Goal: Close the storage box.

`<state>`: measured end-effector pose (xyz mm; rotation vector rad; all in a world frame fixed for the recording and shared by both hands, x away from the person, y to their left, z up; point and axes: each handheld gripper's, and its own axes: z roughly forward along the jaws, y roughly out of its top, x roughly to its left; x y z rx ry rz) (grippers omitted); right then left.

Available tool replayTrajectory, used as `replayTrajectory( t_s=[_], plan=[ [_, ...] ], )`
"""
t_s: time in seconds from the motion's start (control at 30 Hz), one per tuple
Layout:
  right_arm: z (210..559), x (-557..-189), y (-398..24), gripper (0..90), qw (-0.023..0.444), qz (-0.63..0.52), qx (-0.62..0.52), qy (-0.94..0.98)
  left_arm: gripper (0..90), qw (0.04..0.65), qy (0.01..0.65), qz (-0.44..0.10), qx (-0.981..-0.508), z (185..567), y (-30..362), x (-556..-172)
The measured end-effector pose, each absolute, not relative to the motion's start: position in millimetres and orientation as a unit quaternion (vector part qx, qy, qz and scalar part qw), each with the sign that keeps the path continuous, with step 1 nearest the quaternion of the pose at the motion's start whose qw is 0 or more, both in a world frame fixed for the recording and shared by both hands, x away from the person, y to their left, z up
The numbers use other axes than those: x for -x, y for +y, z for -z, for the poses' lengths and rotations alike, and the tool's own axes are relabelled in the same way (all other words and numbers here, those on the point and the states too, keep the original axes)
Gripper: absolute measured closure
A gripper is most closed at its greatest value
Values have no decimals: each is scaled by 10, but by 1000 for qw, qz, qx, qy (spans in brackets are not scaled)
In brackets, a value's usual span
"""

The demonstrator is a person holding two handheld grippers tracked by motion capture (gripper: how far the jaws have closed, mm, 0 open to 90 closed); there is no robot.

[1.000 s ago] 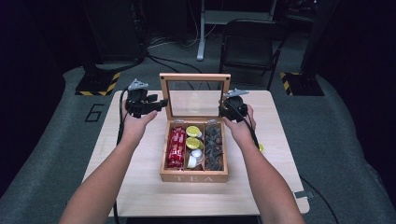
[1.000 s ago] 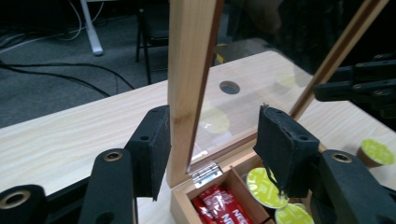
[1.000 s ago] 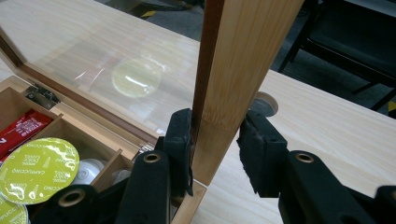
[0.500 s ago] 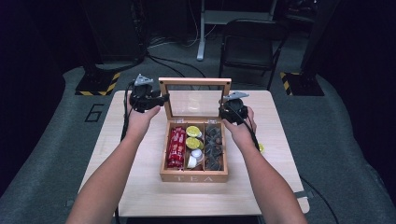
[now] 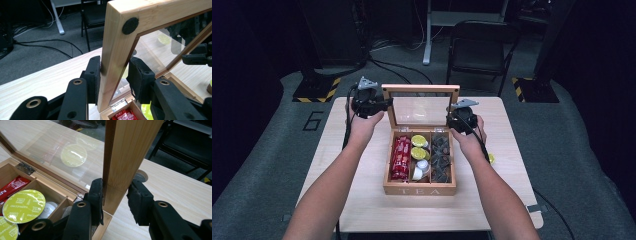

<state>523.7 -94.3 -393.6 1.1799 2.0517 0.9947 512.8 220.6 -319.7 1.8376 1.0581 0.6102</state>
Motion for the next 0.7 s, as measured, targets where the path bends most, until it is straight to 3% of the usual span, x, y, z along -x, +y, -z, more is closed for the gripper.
replayTrajectory(
  t_s=[0.7],
  plan=[
    [3772, -5125, -1057, 602, 259, -419, -440, 751, 635, 464, 422, -230, -744, 3237, 2265, -5015]
  ],
)
